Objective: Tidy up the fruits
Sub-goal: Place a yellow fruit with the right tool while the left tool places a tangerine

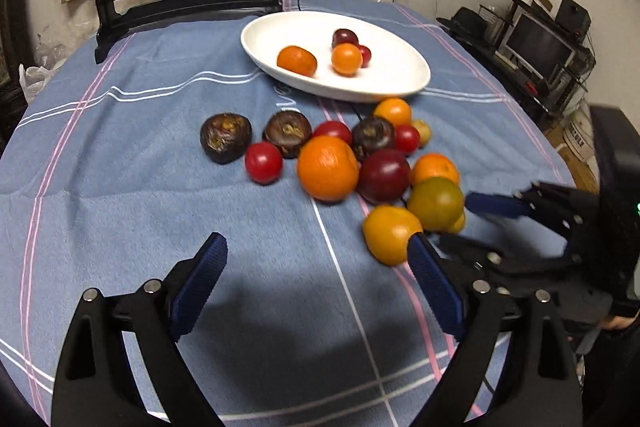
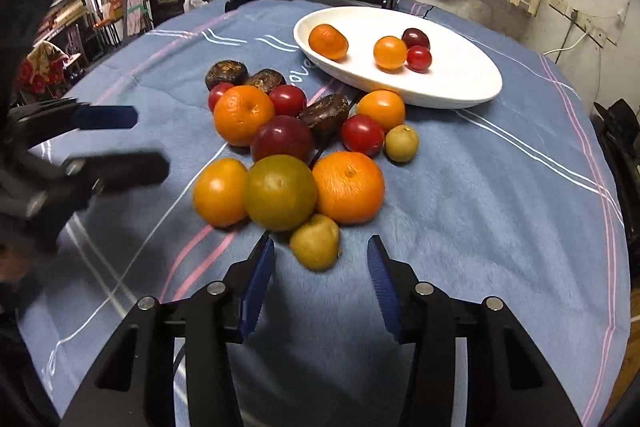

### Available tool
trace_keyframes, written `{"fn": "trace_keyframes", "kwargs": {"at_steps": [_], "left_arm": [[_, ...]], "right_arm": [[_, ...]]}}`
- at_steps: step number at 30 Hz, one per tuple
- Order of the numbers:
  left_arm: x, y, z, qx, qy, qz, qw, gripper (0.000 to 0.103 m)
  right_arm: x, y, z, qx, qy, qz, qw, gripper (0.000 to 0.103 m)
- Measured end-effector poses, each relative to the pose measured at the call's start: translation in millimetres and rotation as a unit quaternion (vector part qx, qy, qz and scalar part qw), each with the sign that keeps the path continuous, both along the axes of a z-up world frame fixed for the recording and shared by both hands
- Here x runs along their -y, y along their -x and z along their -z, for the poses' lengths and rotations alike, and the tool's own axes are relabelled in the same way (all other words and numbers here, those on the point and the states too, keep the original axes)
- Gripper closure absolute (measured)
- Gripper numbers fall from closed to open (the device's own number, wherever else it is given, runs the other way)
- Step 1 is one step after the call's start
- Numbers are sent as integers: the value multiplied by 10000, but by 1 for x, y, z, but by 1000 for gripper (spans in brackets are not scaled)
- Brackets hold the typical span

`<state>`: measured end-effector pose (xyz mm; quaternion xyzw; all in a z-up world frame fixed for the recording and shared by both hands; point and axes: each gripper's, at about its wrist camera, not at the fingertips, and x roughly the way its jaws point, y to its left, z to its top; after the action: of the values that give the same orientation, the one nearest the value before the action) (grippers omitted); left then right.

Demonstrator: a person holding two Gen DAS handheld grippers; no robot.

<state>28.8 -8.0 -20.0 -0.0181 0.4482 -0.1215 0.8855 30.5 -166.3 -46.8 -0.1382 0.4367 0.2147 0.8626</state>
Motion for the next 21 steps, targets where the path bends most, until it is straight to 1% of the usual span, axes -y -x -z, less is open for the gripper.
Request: {"fn": "trace_keyframes", "kwargs": {"at_steps": [1, 2, 3, 6, 8, 14, 15, 17, 19, 21], "left_arm": [[2, 2, 1, -5, -26, 37, 10000, 14], [4, 2, 1, -19, -55, 71, 10000, 14], [7, 3, 1, -38, -84, 93, 9999, 14], [14, 4, 1, -68, -76, 183, 9998, 14], [19, 5, 1, -87, -89, 258, 9996, 14], [45, 0, 14, -158, -373, 501, 9979, 15], [49, -1, 17, -161, -420, 546, 9975, 19], [49, -2, 15, 27, -309, 523, 9981, 27], [49, -7, 14, 81, -367, 512, 9980, 49], [47, -12, 17, -27, -194, 635, 9978, 51]], "right_arm": [[-2, -2, 1, 21, 5, -11, 10000, 56], [-3, -3, 2, 6, -26, -37, 10000, 68], [-5, -4, 5, -24, -18, -53, 10000, 77], [-3, -3, 5, -13, -61, -31, 10000, 77], [4, 0, 1, -28, -218, 2, 9998, 77], [39, 17, -9, 120, -433, 276, 9986, 77], [44, 18, -9, 128, -473, 322, 9983, 77], [54, 20, -10, 132, -543, 416, 9976, 77], [62, 21, -9, 132, -600, 492, 9969, 77], [66, 20, -8, 123, -646, 532, 9964, 77]]}}
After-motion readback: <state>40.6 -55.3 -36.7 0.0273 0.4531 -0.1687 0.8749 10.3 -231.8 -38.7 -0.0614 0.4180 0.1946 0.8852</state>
